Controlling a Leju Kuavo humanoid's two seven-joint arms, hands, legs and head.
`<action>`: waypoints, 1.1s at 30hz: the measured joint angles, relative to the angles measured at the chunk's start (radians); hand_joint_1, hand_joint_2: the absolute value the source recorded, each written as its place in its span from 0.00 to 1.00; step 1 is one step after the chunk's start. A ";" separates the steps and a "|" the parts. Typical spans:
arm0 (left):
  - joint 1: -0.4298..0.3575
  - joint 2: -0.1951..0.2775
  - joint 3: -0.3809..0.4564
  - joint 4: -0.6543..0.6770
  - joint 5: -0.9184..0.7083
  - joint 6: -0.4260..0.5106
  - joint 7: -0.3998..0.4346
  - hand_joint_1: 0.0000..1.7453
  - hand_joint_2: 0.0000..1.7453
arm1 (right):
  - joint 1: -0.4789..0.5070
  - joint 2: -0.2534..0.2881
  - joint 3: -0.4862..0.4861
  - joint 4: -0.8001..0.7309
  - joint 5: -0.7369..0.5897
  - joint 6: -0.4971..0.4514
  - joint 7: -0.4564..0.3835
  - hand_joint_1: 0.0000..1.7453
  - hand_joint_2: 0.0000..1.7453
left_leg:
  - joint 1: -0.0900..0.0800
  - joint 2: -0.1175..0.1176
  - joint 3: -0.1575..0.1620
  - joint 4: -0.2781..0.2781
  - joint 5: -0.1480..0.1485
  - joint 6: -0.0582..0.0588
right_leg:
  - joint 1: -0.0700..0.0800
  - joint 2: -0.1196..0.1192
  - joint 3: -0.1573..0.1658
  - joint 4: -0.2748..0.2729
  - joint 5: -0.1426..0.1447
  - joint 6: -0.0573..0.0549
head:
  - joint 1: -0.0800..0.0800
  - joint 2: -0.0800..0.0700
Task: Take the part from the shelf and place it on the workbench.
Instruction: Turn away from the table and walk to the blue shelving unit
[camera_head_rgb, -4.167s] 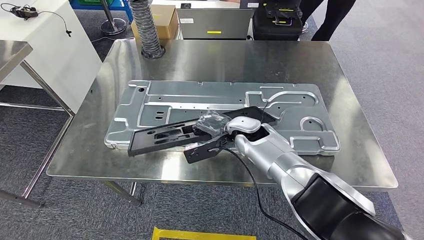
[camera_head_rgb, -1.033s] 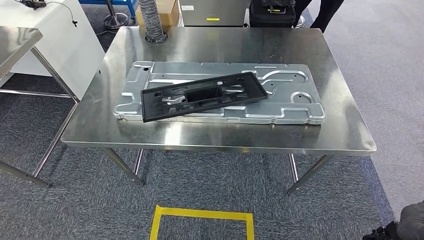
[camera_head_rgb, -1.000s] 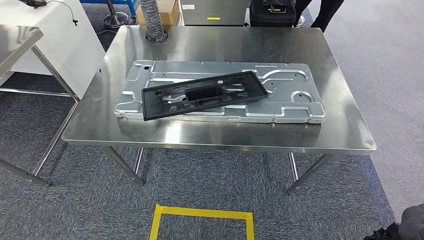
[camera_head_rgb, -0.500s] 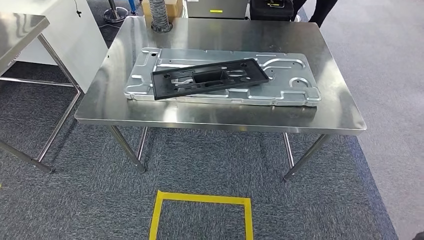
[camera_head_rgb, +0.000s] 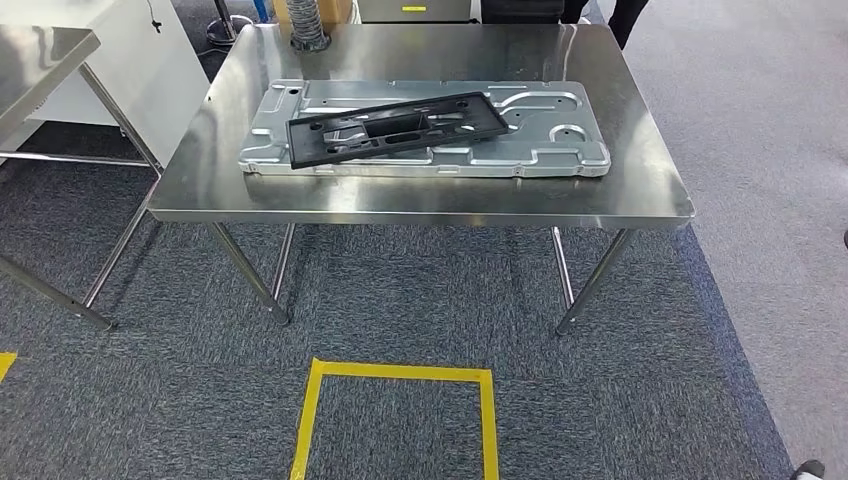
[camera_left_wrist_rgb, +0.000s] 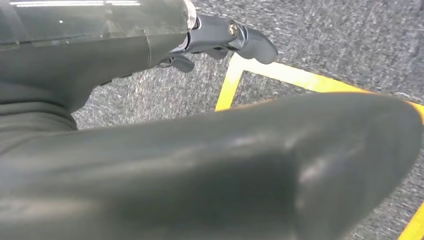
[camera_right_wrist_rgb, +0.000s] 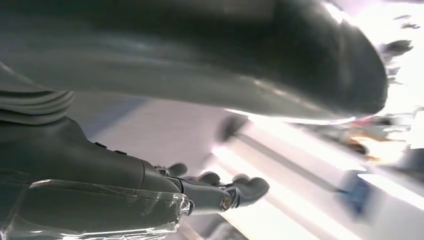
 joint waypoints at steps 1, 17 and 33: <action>-0.001 0.000 -0.006 0.000 0.005 0.000 -0.001 0.00 0.00 | -0.007 -0.001 -0.004 0.056 -0.002 -0.015 0.000 0.00 0.00 | -0.004 0.000 0.055 -0.076 0.004 0.009 | 0.002 -0.001 -0.011 0.005 0.008 0.003 | 0.000 0.000; -0.002 -0.018 -0.056 0.000 -0.048 -0.023 -0.029 0.00 0.00 | -0.175 -0.064 0.003 1.039 0.271 0.000 0.350 0.00 0.00 | -0.007 0.010 -0.040 -0.199 0.108 0.030 | -0.022 0.008 0.112 0.073 -0.099 0.058 | 0.009 0.000; -0.003 -0.020 -0.074 0.000 -0.062 -0.005 -0.010 0.00 0.00 | -0.196 -0.074 0.028 1.155 0.290 0.163 0.491 0.00 0.00 | 0.000 0.002 0.120 -0.170 -0.020 0.005 | -0.007 0.000 -0.005 0.013 -0.004 0.018 | 0.004 0.000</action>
